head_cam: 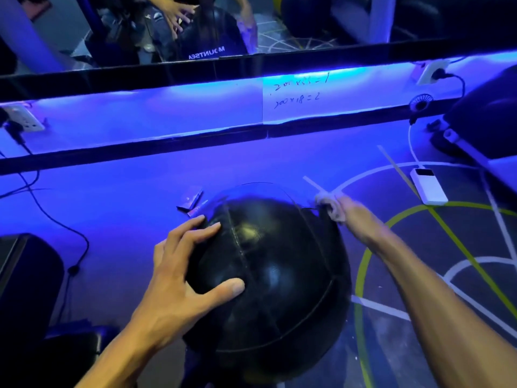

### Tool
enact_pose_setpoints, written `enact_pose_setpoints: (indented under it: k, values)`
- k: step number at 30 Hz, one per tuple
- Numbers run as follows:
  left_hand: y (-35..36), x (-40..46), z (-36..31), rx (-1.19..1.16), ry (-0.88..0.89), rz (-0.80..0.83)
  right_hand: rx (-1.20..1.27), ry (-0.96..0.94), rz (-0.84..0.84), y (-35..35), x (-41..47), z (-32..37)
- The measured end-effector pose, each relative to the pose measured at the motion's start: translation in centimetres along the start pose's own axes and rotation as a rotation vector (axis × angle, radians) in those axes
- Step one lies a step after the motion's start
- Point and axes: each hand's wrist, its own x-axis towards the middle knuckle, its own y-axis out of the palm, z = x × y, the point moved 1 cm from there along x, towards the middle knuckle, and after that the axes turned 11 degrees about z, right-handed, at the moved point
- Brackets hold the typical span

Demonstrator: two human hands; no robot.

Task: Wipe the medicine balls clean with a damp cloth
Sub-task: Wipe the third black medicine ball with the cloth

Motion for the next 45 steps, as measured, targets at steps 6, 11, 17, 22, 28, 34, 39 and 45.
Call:
enact_pose_setpoints:
  k: [6, 11, 17, 22, 28, 34, 39, 45]
  values:
    - [-4.0, 2.6, 4.6, -0.368, -0.296, -0.213, 0.432, 0.304, -0.145, 3.7, -4.7, -6.7]
    - [-2.3, 2.4, 7.0, -0.649, -0.646, 0.227, 0.822, 0.258, -0.073, 6.2, -5.4, -5.9]
    - [-2.7, 1.3, 5.7, -0.816, -0.492, 0.117, 0.977, 0.068, -0.144, 6.1, -4.5, -4.4]
    - [-6.4, 3.3, 6.5, -0.693, -0.165, 0.082, 0.853, -0.095, -0.249, 3.2, -3.1, -2.9]
    - [-5.6, 6.2, 5.1, -0.416, -0.292, -0.045, 0.024, -0.135, -0.267, 2.0, -5.4, 0.2]
    - [-3.7, 7.5, 1.5, -0.039, 0.010, 0.016, -0.463, 0.061, -0.214, -1.1, -8.3, 0.6]
    - [-3.6, 8.6, 1.9, -0.071, 0.002, 0.017, -0.344, 0.073, -0.366, -3.1, -8.4, -0.4]
    - [-3.5, 9.0, 1.5, -0.070, -0.008, -0.002, 0.768, -0.117, -0.634, -1.4, -6.6, 1.2]
